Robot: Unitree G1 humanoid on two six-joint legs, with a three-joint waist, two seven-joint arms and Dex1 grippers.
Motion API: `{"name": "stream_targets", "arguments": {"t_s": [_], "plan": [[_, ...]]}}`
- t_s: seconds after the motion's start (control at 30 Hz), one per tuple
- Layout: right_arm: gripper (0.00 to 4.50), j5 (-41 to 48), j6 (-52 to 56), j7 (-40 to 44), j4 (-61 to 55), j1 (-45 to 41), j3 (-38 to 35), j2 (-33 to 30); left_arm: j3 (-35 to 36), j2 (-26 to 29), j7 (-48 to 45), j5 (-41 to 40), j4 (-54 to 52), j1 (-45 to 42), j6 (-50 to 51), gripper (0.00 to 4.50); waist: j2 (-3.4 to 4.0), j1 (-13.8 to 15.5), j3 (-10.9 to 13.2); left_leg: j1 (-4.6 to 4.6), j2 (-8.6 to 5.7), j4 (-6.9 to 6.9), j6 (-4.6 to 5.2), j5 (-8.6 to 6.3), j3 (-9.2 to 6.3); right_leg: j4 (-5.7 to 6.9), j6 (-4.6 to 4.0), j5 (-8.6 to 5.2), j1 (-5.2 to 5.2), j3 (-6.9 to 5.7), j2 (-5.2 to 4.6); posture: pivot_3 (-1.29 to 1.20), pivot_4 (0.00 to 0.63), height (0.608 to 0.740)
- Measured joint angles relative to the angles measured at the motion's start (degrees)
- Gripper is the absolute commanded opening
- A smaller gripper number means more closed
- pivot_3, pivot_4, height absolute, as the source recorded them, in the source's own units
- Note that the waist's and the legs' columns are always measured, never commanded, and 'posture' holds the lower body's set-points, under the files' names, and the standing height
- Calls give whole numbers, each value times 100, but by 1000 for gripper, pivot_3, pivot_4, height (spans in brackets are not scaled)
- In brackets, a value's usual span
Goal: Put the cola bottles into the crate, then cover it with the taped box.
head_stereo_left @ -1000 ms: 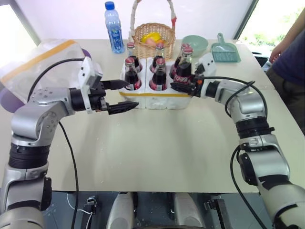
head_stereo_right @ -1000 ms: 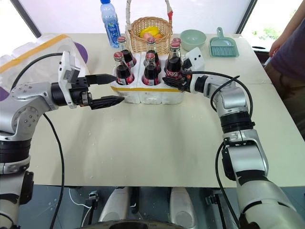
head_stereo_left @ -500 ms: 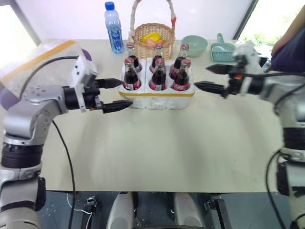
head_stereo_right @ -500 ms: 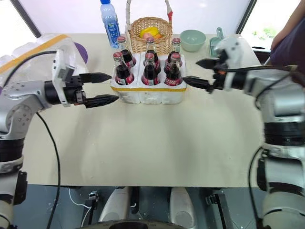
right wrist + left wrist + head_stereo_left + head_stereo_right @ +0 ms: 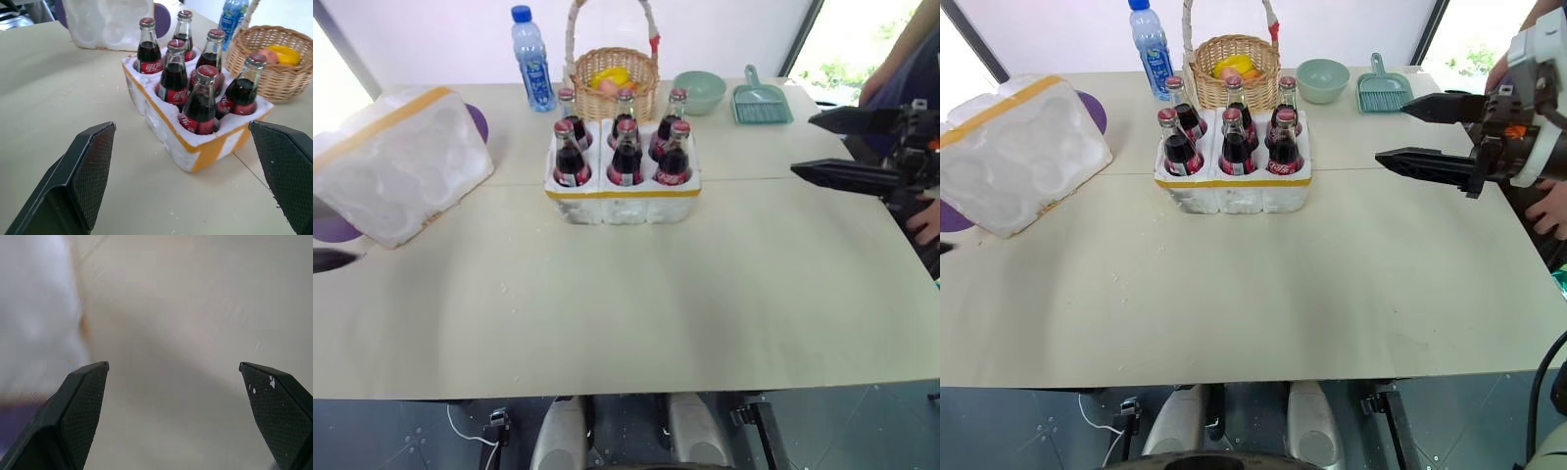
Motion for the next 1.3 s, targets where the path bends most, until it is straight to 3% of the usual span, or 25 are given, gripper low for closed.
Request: {"name": "stream_targets", "arguments": {"t_s": [0.1, 0.27, 0.37, 0.47, 0.83, 1.17, 1.23, 1.3], "plan": [[4458, 51, -49, -1, 33, -285, 176, 76, -848, 97, 200, 479, 1075, -871, -864, 4500, -2, 24, -1, 0, 0, -1, 0, 0, 10, 1, 0, 0, -2, 4, -2, 0, 150, 740], [4458, 19, -113, -50, 262, -632, 521, 251, -2602, -700, 957, 1949, 2514, -4068, -1674, 4500, -17, 171, -9, -10, 1, 14, 1, 1, 15, 11, 28, 15, -1, 4, 8, 0, 150, 740], [4458, 20, -108, -54, 301, -641, 610, 289, -3275, -1186, 1366, 2706, 3314, -5218, -1884, 4500, -23, 199, -6, -23, -1, 31, 5, -2, 15, 12, 58, 32, -2, 5, 7, 0, 150, 740], [4458, 25, -96, -120, 306, -636, 601, 278, -3689, -1507, 1862, 3236, 3828, -5822, -2028, 4500, -31, 173, -5, -26, -2, 36, 7, -4, 17, 7, 62, 35, -1, 7, 2, 0, 150, 740], [4458, 325, 430, -666, -349, 566, -390, 61, -3898, -2213, 2766, 3689, 4378, -6342, -1934, 4500, -34, 155, -3, -23, 1, 39, 7, -4, 17, 14, 63, 35, -3, 9, 3, 0, 150, 740], [4458, 592, 696, -1119, -555, 731, -786, -62, -3895, -2412, 2838, 3746, 4490, -6339, -1535, 4500, -37, 160, -5, -23, 1, 43, 8, -4, 17, 16, 63, 35, -2, 9, 3, 0, 150, 740], [4500, 602, 694, -1181, -555, 737, -786, -62, -3896, -2413, 2758, 3764, 4491, -6339, -1458, 3950, -37, 158, -5, -22, 1, 43, 7, -4, 17, 17, 63, 35, -2, 9, 3, 0, 150, 740], [4500, 602, 688, -1249, -554, 736, -786, -61, -3902, -2413, 2636, 3794, 4488, -6363, -1372, 3950, -37, 159, -5, -22, 0, 43, 7, -4, 17, 17, 62, 35, -1, 10, 3, 0, 150, 740]]}}
